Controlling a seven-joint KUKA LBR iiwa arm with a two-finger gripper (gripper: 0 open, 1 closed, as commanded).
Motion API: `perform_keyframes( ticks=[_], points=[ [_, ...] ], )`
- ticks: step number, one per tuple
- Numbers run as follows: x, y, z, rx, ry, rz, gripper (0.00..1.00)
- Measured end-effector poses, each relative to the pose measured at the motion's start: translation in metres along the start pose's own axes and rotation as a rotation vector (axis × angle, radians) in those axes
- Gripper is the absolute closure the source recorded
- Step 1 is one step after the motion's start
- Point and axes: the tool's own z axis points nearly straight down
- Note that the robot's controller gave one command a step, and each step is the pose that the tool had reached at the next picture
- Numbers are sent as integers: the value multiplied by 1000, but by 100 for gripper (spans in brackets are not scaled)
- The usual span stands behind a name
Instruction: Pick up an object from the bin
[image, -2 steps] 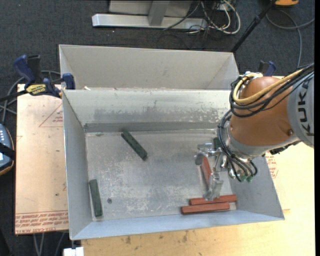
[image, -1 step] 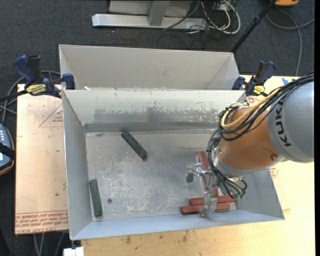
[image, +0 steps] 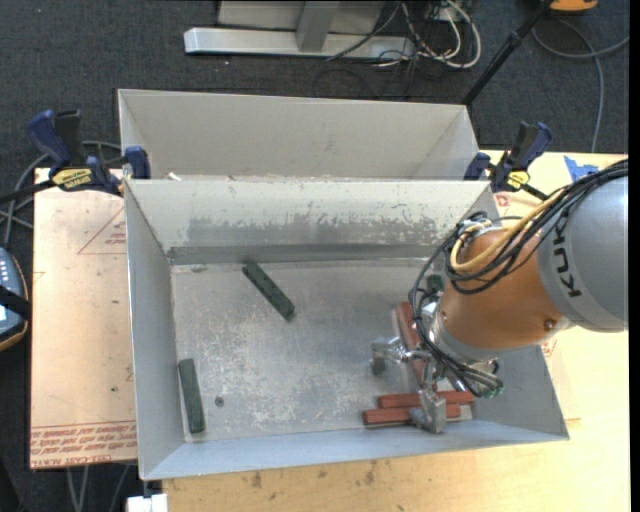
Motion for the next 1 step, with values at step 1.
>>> perform_keyframes(
  ticks=[1],
  points=[
    [8, -7, -2, 5, -12, -28, 0]
  ],
)
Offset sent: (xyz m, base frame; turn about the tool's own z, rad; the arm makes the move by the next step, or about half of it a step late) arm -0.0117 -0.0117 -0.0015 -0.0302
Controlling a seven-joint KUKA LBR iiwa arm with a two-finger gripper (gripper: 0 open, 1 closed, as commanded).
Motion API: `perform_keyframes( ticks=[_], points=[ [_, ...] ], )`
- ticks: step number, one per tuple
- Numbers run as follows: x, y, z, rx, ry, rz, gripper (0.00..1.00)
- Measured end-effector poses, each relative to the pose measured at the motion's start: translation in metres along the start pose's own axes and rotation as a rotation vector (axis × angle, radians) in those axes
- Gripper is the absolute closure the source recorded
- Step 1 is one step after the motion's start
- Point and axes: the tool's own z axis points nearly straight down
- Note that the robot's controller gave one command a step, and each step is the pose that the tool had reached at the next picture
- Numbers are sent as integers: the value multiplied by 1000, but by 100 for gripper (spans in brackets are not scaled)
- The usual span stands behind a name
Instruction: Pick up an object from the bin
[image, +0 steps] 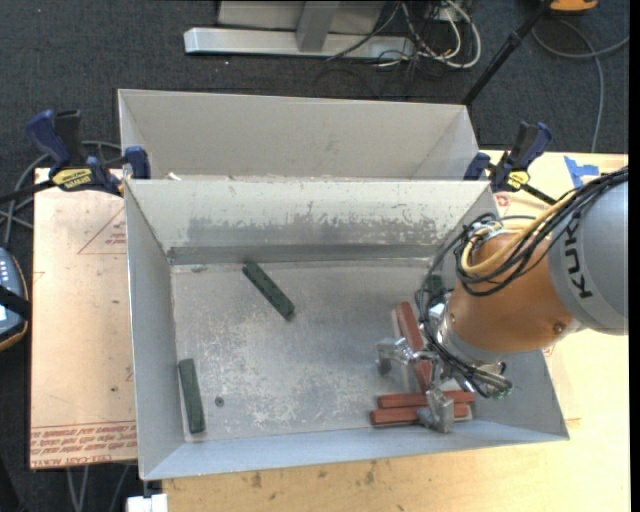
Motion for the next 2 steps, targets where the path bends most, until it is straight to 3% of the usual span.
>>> perform_keyframes(
  ticks=[1, 2],
  points=[
    [-11, -2, 3, -8, 23, 49, 0],
    [-12, -3, 1, -6, 22, 49, 100]
  ],
)
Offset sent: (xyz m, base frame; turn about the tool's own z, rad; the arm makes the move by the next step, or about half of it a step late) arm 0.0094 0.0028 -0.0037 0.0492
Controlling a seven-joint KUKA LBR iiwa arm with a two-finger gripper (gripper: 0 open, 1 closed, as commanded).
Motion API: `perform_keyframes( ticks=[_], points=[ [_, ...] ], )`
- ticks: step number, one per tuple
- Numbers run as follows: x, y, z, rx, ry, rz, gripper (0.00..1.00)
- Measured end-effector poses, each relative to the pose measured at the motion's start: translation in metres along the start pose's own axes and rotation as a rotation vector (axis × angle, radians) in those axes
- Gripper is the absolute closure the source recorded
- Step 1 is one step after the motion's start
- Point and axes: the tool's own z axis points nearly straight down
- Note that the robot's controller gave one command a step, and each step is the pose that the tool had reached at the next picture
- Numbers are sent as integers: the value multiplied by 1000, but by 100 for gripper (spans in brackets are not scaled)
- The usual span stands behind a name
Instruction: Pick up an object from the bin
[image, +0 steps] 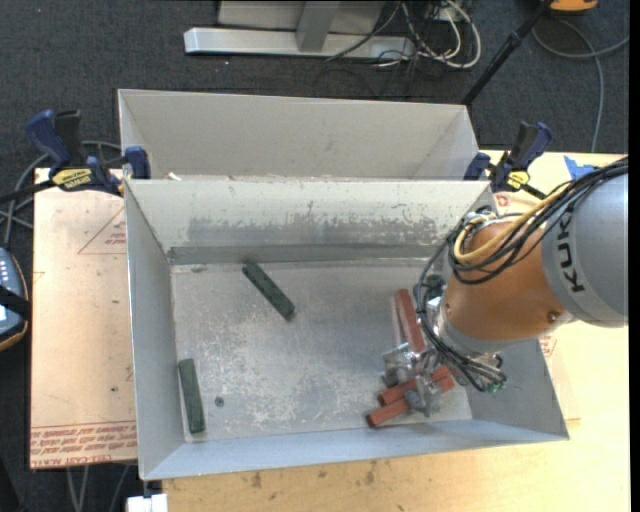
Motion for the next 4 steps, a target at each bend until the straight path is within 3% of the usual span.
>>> perform_keyframes(
  ticks=[1, 2, 3, 4],
  points=[
    [0, 1, 2, -1, -1, 0, 0],
    [0, 0, 0, -1, 0, 1, 100],
    [0, 1, 2, -1, -1, 0, 0],
    [0, 0, 0, -1, 1, 0, 100]
  ],
)
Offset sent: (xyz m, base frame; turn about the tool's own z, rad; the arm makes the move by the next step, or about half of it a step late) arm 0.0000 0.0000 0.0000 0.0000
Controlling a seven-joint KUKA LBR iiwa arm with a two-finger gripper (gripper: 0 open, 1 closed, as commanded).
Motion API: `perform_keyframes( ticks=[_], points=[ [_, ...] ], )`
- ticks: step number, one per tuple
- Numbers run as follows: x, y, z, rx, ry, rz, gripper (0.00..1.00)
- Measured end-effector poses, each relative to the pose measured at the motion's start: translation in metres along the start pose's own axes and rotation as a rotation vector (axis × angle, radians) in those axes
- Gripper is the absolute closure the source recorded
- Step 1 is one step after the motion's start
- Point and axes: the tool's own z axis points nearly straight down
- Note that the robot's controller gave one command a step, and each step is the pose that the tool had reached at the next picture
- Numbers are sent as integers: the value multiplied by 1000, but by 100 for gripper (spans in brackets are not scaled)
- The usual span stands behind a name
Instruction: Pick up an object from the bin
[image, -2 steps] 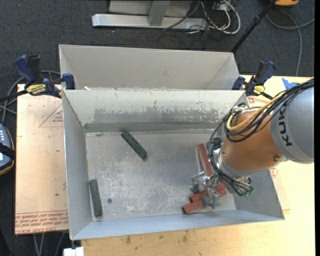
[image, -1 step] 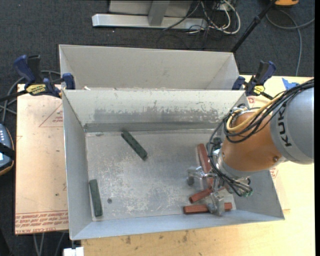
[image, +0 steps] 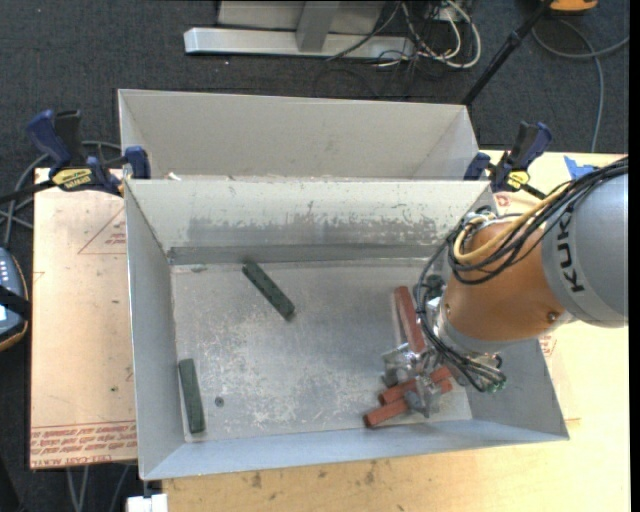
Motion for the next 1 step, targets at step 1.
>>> perform_keyframes(
  ticks=[1],
  points=[
    [0, 0, 2, 0, -2, 0, 0]
  ],
)
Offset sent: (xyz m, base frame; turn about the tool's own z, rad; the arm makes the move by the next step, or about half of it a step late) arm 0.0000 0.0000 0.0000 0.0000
